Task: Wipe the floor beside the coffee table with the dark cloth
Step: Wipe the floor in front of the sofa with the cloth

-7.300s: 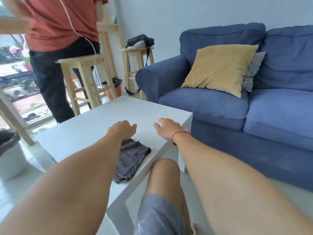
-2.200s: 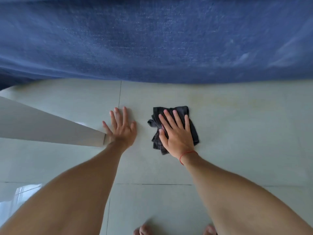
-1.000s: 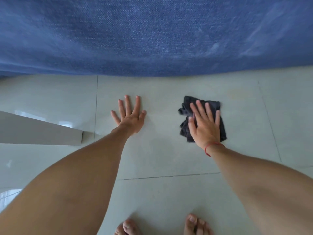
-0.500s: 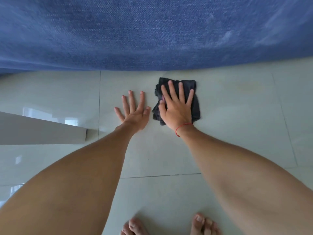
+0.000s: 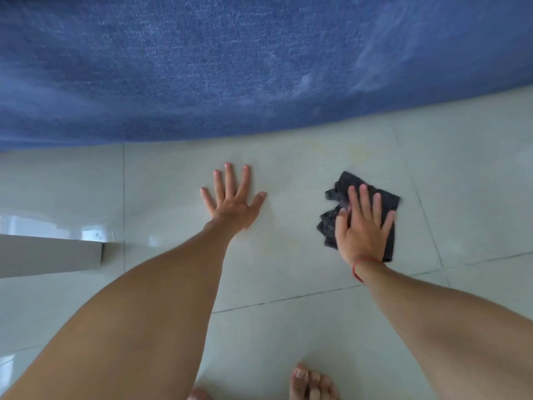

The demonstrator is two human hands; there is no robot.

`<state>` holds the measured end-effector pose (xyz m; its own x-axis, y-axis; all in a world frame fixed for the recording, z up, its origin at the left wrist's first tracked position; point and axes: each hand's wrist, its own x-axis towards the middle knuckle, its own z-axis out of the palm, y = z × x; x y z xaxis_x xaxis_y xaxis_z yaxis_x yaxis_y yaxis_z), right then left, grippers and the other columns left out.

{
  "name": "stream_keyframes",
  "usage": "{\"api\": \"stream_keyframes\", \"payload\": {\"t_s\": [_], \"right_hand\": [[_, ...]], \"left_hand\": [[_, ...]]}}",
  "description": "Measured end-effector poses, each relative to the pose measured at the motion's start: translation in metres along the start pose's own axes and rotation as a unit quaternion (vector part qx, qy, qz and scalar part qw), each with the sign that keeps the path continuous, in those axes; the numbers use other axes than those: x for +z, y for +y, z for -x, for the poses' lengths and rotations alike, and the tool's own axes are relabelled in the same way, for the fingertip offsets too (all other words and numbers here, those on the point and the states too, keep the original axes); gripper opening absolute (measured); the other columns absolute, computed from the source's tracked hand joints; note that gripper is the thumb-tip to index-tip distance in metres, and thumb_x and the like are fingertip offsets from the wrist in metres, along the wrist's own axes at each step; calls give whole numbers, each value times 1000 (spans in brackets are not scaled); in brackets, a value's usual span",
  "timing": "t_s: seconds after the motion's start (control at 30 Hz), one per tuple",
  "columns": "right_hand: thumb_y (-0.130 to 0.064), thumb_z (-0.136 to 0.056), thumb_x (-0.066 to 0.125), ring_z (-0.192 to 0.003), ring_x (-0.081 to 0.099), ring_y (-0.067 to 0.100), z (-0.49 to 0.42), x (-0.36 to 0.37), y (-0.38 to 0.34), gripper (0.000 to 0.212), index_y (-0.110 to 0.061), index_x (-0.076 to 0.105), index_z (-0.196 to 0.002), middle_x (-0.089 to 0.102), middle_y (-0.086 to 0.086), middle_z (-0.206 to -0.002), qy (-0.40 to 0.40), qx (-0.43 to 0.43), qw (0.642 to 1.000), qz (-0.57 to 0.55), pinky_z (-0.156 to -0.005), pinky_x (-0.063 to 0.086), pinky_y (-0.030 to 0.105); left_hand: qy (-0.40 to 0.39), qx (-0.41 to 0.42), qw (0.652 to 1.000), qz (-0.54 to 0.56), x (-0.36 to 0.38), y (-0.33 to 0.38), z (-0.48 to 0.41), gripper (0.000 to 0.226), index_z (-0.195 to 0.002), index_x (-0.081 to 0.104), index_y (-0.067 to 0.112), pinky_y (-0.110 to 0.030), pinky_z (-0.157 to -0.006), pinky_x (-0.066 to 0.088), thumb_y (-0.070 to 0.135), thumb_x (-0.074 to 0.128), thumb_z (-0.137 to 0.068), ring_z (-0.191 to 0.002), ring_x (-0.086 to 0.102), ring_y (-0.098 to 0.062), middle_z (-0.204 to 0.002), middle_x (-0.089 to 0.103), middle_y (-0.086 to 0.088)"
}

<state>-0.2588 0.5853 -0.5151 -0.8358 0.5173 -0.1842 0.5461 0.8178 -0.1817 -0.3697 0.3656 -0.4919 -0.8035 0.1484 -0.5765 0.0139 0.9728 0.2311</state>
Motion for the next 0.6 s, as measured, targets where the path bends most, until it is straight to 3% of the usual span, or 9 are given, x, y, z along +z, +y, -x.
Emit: {"api": "stream_keyframes", "payload": {"t_s": [0.13,0.23,0.37,0.5,0.6], "right_hand": [[-41,-95,26,-151,2,25,-44,-5,-17,59,-31,18,-152,7,-6,-163,17,114,993,-28,-116,-4,62],[-42,-96,27,-150,-2,30,-74,-3,-45,59,-30,16,-153,3,-3,-164,20,119,992,-37,-114,-6,65],[-42,-96,28,-150,-1,30,-96,-1,-86,58,-30,19,-152,7,-3,-163,4,31,999,-21,-114,-7,64],[-40,-92,35,-148,21,29,-68,10,-120,56,-30,36,-147,28,-4,-159,8,-158,987,10,-115,5,63],[-38,-91,32,-146,27,26,-32,16,-111,55,-30,42,-144,35,-6,-155,-12,-233,972,8,-117,8,58]], "left_hand": [[-26,-5,1000,-8,-3,0,-3,70,-147,-23,41,-56,-112,-18,64,16,-93,-143,-33,-24,-154,-38,2],[-37,-3,999,-9,-5,0,-4,67,-146,-24,40,-56,-111,-20,61,15,-95,-142,-35,-25,-153,-39,2],[-32,-1,999,-2,-5,1,-4,64,-146,-23,41,-56,-110,-21,56,14,-97,-141,-35,-24,-153,-39,3],[-30,-7,999,10,-6,4,-5,60,-146,-21,44,-55,-111,-21,52,13,-98,-142,-34,-22,-153,-38,4],[-34,-15,999,5,-7,6,-6,58,-145,-23,45,-55,-111,-20,50,11,-99,-141,-35,-22,-153,-40,4]]}}
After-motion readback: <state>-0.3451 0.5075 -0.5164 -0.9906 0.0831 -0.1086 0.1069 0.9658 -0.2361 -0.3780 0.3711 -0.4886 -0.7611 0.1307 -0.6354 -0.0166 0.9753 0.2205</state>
